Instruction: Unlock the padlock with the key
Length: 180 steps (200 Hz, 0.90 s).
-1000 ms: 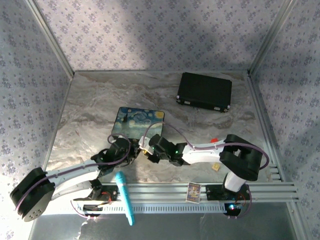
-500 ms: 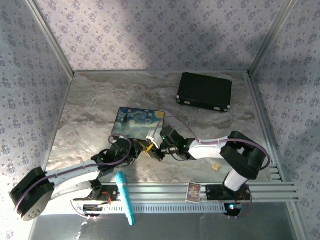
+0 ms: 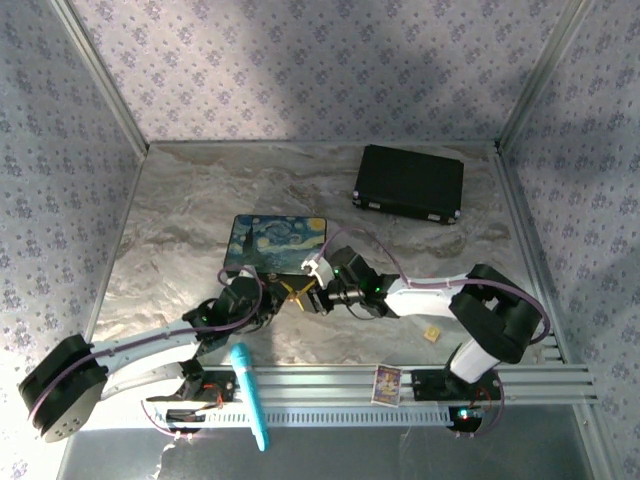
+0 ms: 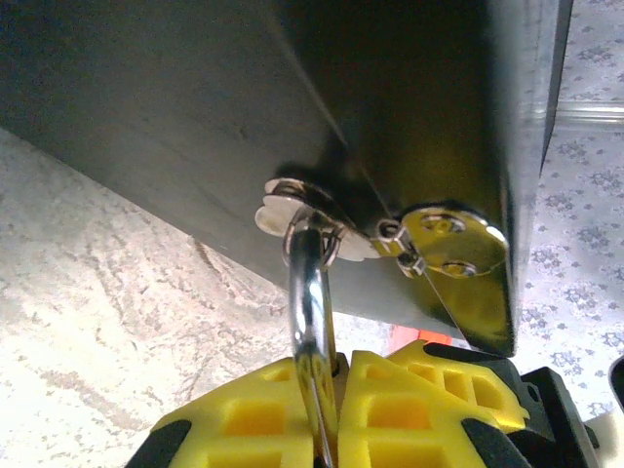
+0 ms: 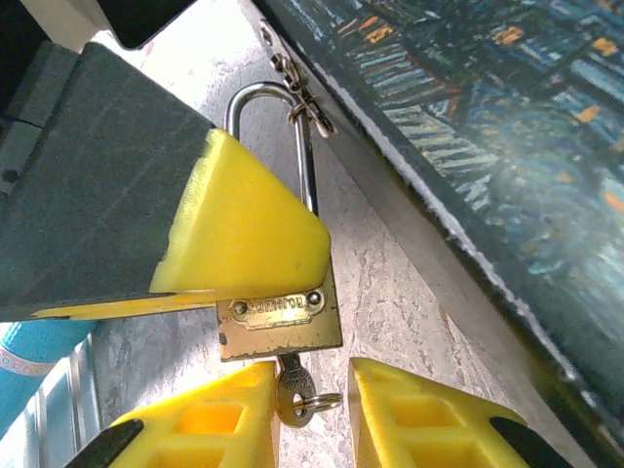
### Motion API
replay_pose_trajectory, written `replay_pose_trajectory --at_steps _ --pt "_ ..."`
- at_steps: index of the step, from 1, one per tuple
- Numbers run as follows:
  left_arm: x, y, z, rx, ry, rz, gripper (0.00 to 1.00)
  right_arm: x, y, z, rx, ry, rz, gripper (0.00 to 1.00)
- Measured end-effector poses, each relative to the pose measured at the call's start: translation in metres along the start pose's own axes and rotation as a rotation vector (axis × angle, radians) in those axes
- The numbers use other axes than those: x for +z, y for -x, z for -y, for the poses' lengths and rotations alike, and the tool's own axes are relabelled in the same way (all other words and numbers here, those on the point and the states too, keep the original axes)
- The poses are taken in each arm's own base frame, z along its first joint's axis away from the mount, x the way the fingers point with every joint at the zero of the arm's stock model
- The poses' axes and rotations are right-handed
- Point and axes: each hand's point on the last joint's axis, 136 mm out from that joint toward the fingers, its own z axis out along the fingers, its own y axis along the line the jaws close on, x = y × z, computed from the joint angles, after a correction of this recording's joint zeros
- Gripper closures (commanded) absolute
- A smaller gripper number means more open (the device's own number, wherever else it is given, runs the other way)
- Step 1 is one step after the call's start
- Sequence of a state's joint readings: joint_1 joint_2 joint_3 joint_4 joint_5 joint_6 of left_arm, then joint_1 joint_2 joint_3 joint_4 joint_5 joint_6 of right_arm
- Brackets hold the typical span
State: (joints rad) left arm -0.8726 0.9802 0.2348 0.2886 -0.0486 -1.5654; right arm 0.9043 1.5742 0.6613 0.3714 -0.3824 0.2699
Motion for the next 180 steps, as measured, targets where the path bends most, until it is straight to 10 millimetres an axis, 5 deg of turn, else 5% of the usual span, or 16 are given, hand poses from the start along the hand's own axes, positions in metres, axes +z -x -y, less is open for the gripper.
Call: replay_pose_trajectory --at_steps 105,165,180 --pt "-0.001 -0.002 -0.001 0.009 0.003 0.002 1.0 -0.003 -0.007 0.006 0.183 -0.011 -0.004 0.5" --pt "-0.002 -0.003 -0.014 0.016 0.058 -0.002 1.0 -0.032 -0.001 0.001 0.203 -0.031 0.073 0.26" --pt "-0.002 -0.004 -0.016 0.022 0.066 -0.001 1.0 -0.043 0.006 -0.002 0.2 -0.041 0.103 0.13"
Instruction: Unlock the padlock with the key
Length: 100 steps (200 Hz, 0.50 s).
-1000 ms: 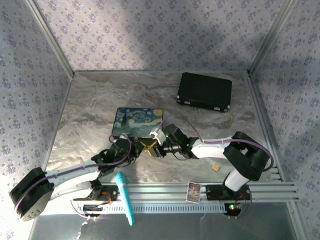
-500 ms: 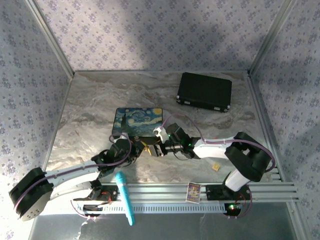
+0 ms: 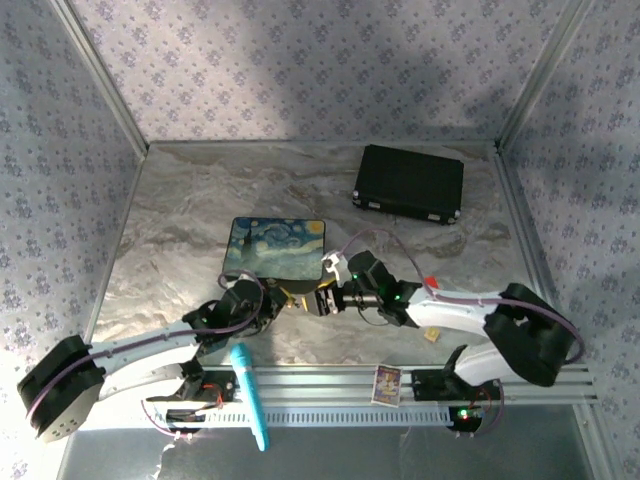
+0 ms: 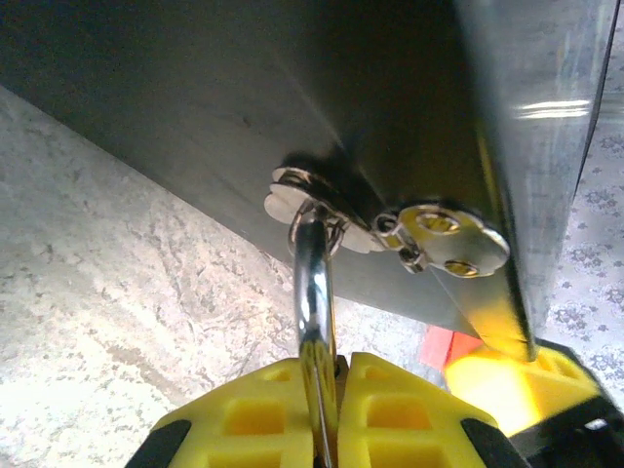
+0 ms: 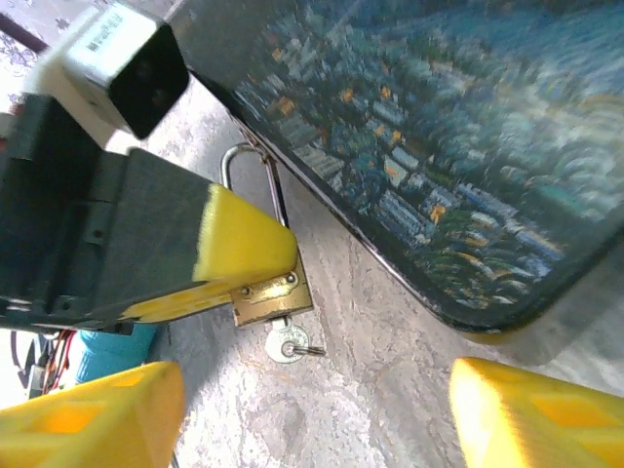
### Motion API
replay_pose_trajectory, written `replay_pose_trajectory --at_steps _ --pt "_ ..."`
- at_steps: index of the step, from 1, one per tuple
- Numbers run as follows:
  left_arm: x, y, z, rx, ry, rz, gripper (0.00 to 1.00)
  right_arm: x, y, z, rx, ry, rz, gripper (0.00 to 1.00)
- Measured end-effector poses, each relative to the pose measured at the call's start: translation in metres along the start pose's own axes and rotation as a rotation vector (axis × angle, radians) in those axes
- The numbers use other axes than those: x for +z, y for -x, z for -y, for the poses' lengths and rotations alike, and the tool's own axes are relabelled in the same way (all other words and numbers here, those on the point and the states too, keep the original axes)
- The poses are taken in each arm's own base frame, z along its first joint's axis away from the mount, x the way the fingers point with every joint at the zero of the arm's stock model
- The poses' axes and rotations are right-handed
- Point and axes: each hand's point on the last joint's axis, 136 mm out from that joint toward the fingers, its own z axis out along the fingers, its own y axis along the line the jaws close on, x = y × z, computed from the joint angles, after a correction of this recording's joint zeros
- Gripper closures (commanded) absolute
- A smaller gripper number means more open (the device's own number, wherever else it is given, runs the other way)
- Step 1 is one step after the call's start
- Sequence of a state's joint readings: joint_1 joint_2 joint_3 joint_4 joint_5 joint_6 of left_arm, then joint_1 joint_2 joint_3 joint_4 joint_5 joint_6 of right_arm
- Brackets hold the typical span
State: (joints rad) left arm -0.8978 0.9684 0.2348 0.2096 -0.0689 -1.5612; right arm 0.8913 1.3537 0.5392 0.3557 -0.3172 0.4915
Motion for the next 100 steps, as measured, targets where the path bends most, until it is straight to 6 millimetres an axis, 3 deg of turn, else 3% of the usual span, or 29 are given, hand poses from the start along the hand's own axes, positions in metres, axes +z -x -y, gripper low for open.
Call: replay_pose_trajectory --at_steps 12,25,68,100 --pt "0.0 0.0 -0.003 0.007 0.012 0.002 1.0 -0.008 0.006 0.001 0.009 -0.029 0.021 0.02" --pt "0.0 0.0 -0.007 0.018 0.029 0.007 1.0 -0.012 0.013 0.007 0.022 -0.082 0.023 0.01" --pt "0.0 0.002 -0.019 0.07 0.08 0.03 1.0 -0.007 0.055 0.037 0.081 -0.31 -0.001 0.08" --pt "0.003 0.004 -0.021 0.101 0.112 0.038 1.0 0.008 0.058 0.06 0.117 -0.424 -0.052 0.15"
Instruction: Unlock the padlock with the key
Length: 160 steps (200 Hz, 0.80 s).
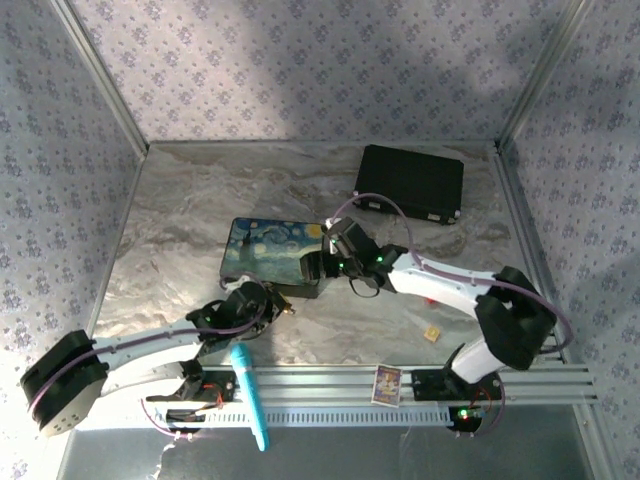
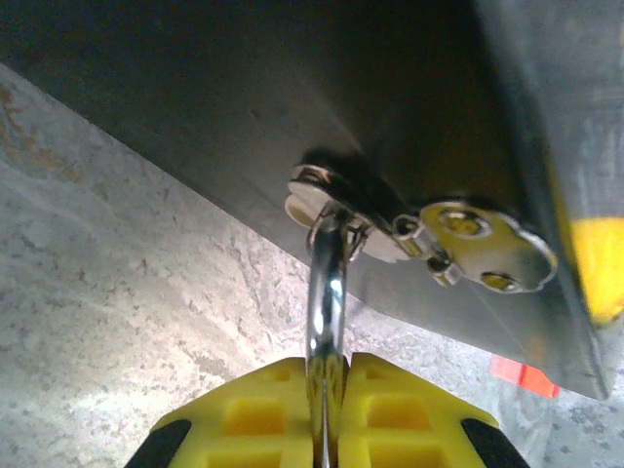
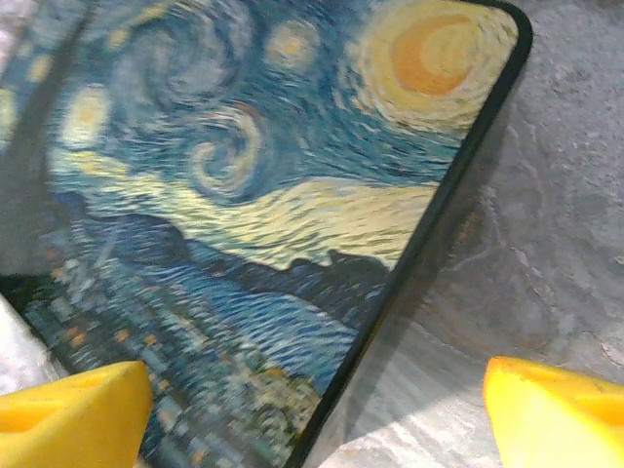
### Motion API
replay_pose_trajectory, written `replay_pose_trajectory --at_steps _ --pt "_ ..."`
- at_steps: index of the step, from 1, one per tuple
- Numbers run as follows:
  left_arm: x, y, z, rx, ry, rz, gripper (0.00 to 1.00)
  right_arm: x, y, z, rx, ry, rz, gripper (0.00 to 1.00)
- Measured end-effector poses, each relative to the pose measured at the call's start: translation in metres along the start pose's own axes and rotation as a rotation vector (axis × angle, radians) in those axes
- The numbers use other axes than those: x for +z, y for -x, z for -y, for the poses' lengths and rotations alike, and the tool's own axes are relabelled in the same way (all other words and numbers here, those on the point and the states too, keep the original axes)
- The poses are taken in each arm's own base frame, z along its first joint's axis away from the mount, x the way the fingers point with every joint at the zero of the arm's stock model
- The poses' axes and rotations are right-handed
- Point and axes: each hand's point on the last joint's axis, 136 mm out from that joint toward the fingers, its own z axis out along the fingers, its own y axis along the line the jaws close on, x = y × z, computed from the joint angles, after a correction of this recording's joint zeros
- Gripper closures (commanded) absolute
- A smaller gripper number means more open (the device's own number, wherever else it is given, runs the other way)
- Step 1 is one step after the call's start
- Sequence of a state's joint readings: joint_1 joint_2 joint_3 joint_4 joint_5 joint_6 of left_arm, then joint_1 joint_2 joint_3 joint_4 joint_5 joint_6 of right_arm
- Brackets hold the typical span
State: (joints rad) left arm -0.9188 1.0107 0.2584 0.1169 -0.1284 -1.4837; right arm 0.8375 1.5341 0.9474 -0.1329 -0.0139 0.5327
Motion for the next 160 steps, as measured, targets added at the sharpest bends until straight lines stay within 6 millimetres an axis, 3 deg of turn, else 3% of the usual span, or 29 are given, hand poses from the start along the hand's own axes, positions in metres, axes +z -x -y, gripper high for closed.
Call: replay_pose_trajectory --at_steps 22,52,89,121,160 --pt "-0.001 0.002 -0.003 0.047 0.048 0.01 1.0 0.015 -0.01 0.01 0.011 -0.056 -0.058 0.18" --pt "-0.004 0.01 -0.014 0.127 0.129 0.033 1.0 0.023 -0.001 0.006 0.01 -0.068 -0.062 0.21" --pt "-0.007 0.017 -0.021 0.197 0.182 0.036 0.93 0.027 0.002 0.003 0.011 -0.056 -0.064 0.22" --pt "-0.008 0.02 -0.026 0.254 0.233 0.041 0.79 0.031 0.002 0.0 0.015 -0.03 -0.067 0.22" --pt "-0.003 0.026 -0.03 0.307 0.32 0.057 0.79 0.034 0.004 -0.002 0.02 -0.011 -0.063 0.22"
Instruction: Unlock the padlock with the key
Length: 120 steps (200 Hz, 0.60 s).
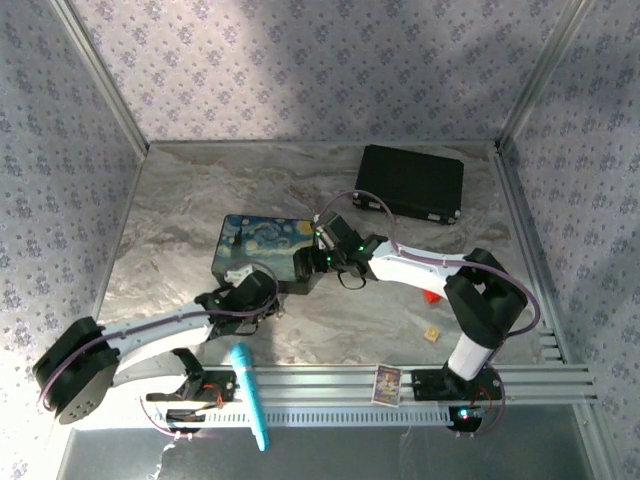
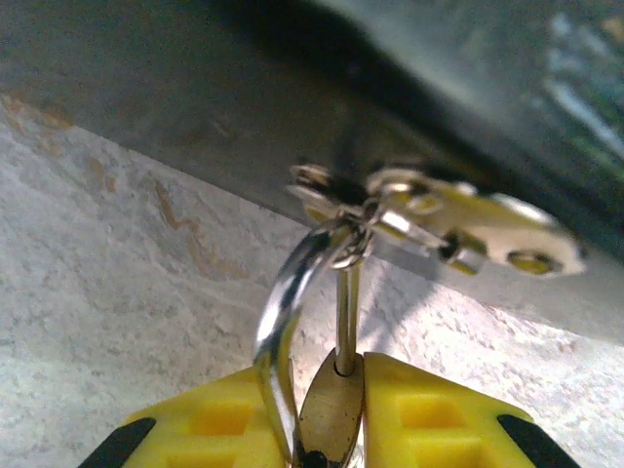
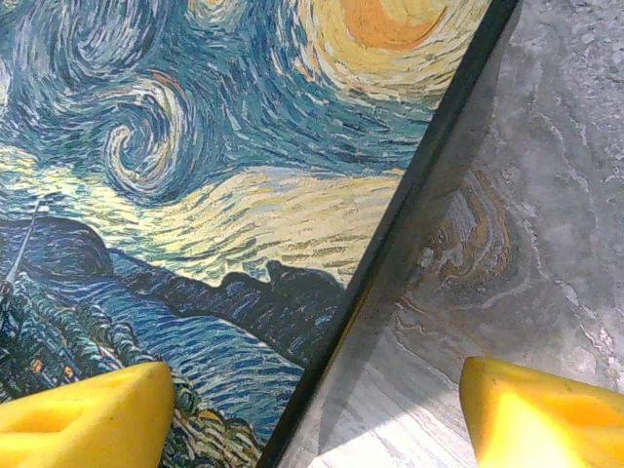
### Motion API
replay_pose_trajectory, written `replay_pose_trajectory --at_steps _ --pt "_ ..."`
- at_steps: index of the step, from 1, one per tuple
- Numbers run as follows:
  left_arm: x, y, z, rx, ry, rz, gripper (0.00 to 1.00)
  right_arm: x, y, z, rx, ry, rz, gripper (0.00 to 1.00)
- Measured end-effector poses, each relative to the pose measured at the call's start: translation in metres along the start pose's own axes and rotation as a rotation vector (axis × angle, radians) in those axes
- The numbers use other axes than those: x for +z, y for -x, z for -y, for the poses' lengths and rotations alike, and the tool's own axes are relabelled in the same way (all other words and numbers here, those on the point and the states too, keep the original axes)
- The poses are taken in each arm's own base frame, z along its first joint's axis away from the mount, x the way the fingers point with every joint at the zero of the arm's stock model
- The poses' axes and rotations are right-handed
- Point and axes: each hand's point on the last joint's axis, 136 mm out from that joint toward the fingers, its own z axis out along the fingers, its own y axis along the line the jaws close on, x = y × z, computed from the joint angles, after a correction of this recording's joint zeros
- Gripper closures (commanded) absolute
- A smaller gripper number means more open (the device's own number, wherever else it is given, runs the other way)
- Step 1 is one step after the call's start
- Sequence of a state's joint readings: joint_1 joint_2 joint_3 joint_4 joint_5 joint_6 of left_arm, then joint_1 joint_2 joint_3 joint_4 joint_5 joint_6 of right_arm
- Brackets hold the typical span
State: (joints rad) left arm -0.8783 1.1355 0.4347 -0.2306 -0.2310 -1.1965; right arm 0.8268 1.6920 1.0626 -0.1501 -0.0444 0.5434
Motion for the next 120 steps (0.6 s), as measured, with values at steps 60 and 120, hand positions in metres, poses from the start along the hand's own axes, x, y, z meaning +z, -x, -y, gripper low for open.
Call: replay_pose_trajectory --at_steps 60,120 --pt "0.0022 0.0026 0.0005 0.077 0.101 0.036 0.74 0.0023 0.0011 0.0007 0.007 0.008 0.009 0.2" --pt "0.0021 0.0013 0.0023 0.144 0.161 0.082 0.75 0.0035 0.0007 0.0011 0.022 0.024 0.01 0.19"
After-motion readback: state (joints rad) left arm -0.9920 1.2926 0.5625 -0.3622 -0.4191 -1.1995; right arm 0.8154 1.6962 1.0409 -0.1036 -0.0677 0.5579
